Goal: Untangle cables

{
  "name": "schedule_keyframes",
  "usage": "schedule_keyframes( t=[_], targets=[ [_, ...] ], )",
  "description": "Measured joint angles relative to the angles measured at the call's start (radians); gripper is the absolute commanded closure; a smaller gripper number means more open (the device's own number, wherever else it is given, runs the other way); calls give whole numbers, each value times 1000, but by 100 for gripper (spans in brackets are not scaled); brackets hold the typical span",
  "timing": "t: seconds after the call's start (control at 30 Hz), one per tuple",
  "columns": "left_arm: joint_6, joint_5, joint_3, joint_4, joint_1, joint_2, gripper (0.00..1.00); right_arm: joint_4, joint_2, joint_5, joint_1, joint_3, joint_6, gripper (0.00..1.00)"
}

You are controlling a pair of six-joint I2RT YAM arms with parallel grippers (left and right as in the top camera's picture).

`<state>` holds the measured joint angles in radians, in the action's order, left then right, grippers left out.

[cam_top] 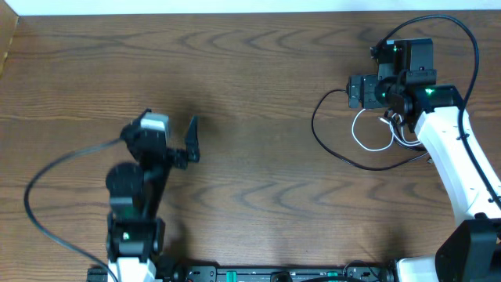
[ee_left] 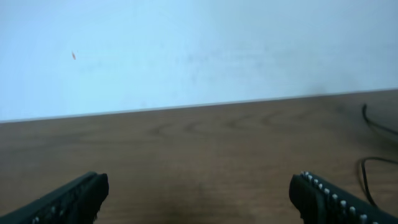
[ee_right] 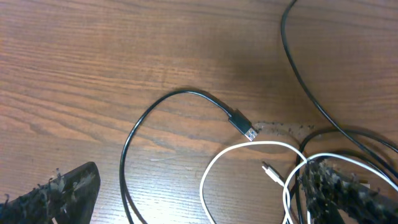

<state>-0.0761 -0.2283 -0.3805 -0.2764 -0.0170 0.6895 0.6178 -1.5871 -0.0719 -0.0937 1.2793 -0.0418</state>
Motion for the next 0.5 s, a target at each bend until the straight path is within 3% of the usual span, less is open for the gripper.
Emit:
schedule_keyframes(
  t=[0.2,0.5],
  targets=[
    [-3,21,176,-78,0,-207,2,0,0,0,0,0,0,1],
    [-3,63,329,-73,0,-436,2,0,0,0,0,0,0,1]
  ],
)
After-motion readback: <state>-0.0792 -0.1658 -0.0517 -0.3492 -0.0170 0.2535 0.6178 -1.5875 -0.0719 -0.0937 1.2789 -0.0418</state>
